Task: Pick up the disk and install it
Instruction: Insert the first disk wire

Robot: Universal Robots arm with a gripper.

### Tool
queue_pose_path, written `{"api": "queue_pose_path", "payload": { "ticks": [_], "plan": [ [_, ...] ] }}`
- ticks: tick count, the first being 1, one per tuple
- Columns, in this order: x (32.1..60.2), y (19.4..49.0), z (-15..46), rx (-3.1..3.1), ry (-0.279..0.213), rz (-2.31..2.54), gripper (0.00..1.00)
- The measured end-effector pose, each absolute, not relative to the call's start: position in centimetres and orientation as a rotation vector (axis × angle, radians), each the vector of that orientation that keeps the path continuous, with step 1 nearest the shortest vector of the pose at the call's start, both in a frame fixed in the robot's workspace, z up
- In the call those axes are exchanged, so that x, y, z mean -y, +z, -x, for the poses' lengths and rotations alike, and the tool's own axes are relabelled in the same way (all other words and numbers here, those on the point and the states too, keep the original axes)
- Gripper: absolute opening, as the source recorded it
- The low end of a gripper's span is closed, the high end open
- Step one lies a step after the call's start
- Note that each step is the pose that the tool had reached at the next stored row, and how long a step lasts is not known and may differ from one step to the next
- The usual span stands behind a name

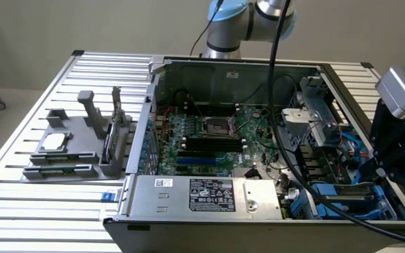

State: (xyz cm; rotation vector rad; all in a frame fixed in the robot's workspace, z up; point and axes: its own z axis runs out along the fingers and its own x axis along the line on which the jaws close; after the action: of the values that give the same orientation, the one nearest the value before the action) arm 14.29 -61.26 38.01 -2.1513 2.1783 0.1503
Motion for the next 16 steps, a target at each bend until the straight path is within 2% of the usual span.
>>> {"api": "queue_pose_path", "payload": {
  "ticks": [16],
  "plan": [
    [61.26, 38.01, -14.29, -2.454, 0.131, 1.81, 0.11]
  ]
}}
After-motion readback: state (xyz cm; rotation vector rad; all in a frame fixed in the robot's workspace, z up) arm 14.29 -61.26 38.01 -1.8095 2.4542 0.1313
